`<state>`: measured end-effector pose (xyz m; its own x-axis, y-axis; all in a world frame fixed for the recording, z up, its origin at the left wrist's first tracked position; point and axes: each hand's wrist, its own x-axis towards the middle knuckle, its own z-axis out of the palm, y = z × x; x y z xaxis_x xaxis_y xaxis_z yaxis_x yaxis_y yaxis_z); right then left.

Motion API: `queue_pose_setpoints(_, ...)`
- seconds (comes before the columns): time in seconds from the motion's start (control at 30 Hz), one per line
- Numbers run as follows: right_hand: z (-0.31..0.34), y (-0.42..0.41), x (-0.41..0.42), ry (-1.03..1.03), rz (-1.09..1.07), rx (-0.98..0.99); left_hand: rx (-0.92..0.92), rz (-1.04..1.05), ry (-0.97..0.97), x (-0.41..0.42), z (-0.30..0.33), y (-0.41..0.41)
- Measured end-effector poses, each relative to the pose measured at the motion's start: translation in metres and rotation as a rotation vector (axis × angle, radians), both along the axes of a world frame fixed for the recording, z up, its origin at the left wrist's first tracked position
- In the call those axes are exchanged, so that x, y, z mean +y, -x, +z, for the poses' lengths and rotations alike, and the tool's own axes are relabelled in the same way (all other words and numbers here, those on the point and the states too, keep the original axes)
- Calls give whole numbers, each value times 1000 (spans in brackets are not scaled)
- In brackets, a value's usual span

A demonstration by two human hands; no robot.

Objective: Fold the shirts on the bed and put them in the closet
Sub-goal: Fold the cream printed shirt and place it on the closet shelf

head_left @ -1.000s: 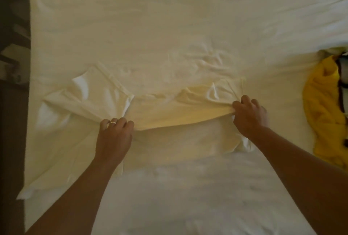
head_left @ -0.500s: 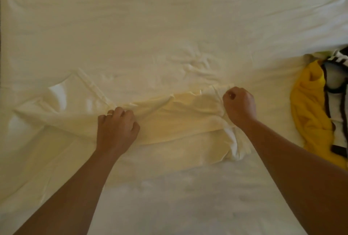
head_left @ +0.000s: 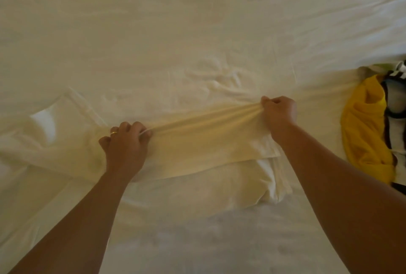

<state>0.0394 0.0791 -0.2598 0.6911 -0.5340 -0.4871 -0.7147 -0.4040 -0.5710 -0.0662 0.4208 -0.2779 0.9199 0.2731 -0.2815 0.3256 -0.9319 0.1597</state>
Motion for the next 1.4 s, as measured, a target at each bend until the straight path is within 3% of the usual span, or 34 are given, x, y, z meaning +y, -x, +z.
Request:
queue_pose_setpoints(0.13,-7,4,-1,146,113,31,-32,52,-37,-15,-2,3)
queue_pose_setpoints(0.27,-2,16,4,73,207,-2,-187,-92,-105,-34,1,25)
queue_pose_setpoints(0.43,-6,56,2,494,631,-132,-157,-318,-159,-49,-17,73)
queue_pose_setpoints(0.53,-10,78,22,523,842,-223,-99,-265,-130,-56,-30,88)
queue_pose_setpoints(0.67,-34,112,46,538,1270,-181,-40,-248,-91,-57,-33,87)
queue_pose_setpoints(0.87,-40,123,3,604,1121,-39,82,-180,-61,-53,-29,87)
queue_pose_setpoints(1.07,-11,117,39,619,1040,57,40,-199,16,-45,-7,91)
queue_pose_setpoints(1.2,9,115,108,543,1102,-50,-190,-128,-35,4,17,121)
queue_pose_setpoints(1.4,19,99,254,281,1136,-115,-124,142,-99,118,25,190)
